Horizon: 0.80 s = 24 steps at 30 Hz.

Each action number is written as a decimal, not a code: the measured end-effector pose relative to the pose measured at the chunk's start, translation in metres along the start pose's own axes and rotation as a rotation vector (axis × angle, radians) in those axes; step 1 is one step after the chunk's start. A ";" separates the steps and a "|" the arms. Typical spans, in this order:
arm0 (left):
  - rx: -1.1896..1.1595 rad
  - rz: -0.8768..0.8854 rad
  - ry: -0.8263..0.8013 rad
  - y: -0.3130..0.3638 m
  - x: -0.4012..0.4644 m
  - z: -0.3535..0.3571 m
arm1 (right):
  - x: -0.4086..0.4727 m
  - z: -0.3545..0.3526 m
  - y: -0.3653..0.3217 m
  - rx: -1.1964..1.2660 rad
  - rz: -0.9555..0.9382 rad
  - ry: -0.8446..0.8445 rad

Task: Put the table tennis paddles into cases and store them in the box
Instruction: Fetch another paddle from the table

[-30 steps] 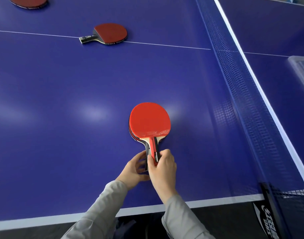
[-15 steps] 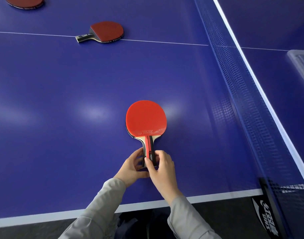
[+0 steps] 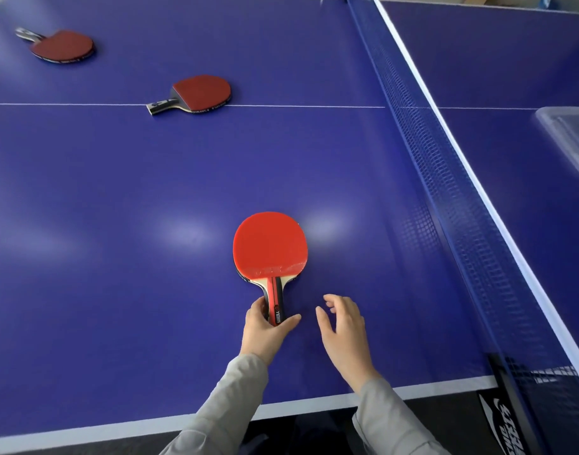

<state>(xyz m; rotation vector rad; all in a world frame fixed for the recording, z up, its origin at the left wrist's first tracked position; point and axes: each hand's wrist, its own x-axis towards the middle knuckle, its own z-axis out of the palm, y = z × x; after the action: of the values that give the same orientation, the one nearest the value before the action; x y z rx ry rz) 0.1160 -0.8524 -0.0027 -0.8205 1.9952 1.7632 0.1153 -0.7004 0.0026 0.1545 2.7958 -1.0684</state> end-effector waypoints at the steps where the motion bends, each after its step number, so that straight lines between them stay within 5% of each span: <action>1: 0.065 -0.026 0.074 0.005 0.001 0.007 | 0.002 -0.003 0.005 -0.021 -0.004 0.000; 11: 0.416 -0.162 0.449 0.019 0.006 0.038 | 0.018 -0.038 0.052 -0.250 -0.026 -0.046; 24: 0.375 -0.086 0.545 0.008 0.009 0.028 | 0.035 -0.065 0.098 -0.536 -0.198 -0.245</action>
<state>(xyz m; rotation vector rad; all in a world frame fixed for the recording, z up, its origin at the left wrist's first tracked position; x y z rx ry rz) 0.1010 -0.8261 -0.0064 -1.3265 2.4715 1.1322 0.0890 -0.5828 -0.0193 -0.2959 2.7885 -0.3034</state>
